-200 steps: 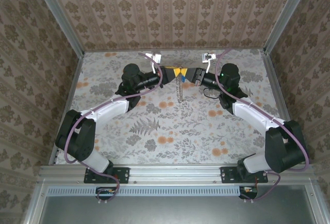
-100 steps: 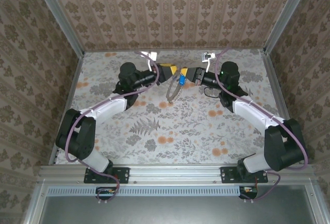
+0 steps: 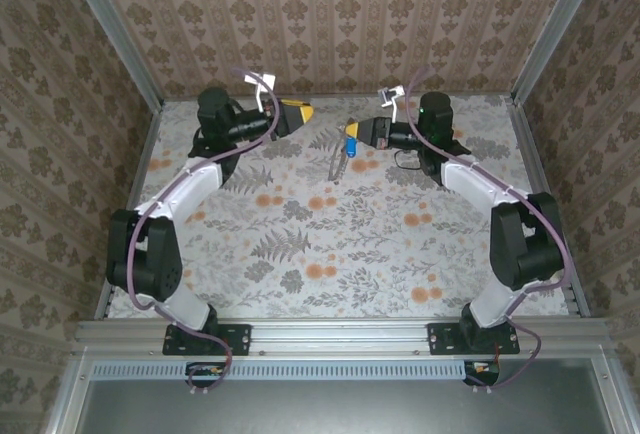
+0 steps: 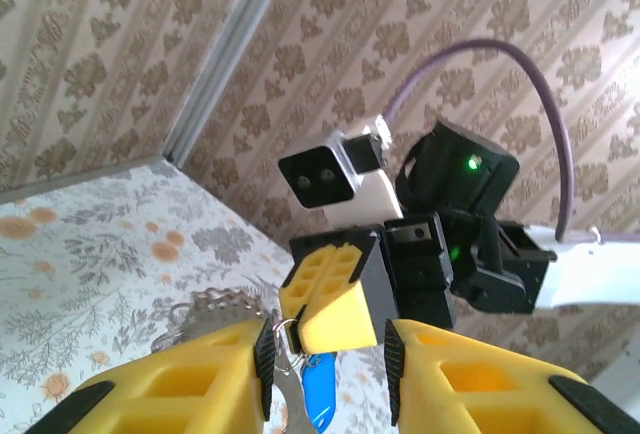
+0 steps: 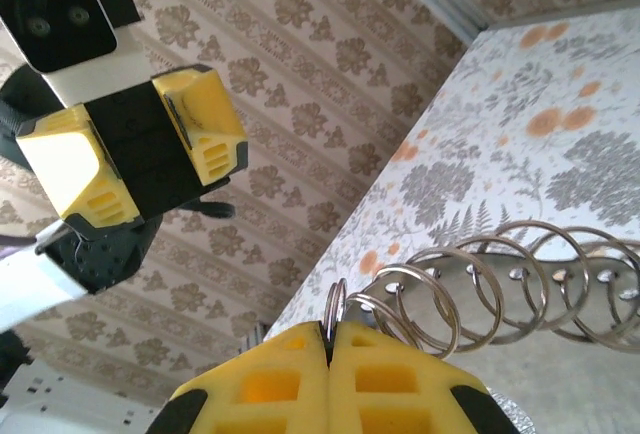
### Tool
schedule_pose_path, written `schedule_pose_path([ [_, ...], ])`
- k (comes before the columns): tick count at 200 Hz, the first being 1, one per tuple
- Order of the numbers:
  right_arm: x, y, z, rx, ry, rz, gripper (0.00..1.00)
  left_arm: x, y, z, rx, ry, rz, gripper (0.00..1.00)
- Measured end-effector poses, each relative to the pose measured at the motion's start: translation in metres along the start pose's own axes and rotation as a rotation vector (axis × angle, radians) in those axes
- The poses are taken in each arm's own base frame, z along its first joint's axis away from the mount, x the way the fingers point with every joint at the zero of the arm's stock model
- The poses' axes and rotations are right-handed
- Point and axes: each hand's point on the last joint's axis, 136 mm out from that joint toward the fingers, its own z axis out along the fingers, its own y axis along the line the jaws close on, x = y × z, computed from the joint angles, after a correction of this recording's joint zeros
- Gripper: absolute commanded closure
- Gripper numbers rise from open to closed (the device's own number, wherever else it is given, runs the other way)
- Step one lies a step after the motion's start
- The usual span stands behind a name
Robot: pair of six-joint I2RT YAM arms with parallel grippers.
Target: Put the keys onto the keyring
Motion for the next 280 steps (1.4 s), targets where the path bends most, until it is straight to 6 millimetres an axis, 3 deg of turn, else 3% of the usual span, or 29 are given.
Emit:
schedule_pose_path([
  [71, 0.003, 0.012, 0.005, -0.087, 0.072, -0.011, 1.0, 0.04, 0.009, 0.025, 0.069, 0.199, -0.059, 0.67],
  [126, 0.005, 0.013, 0.005, -0.097, 0.082, -0.013, 1.0, 0.058, 0.009, 0.043, 0.109, 0.256, -0.099, 0.68],
  [170, 0.005, 0.013, 0.005, -0.097, 0.082, -0.024, 1.0, 0.061, 0.005, 0.047, 0.127, 0.267, -0.098, 0.7],
  [226, 0.006, 0.014, 0.004, -0.102, 0.086, -0.031, 1.0, 0.064, 0.005, 0.05, 0.129, 0.271, -0.091, 0.84],
  [280, 0.008, 0.013, 0.004, -0.099, 0.09, -0.025, 1.0, 0.065, 0.006, 0.05, 0.129, 0.272, -0.094, 0.75],
])
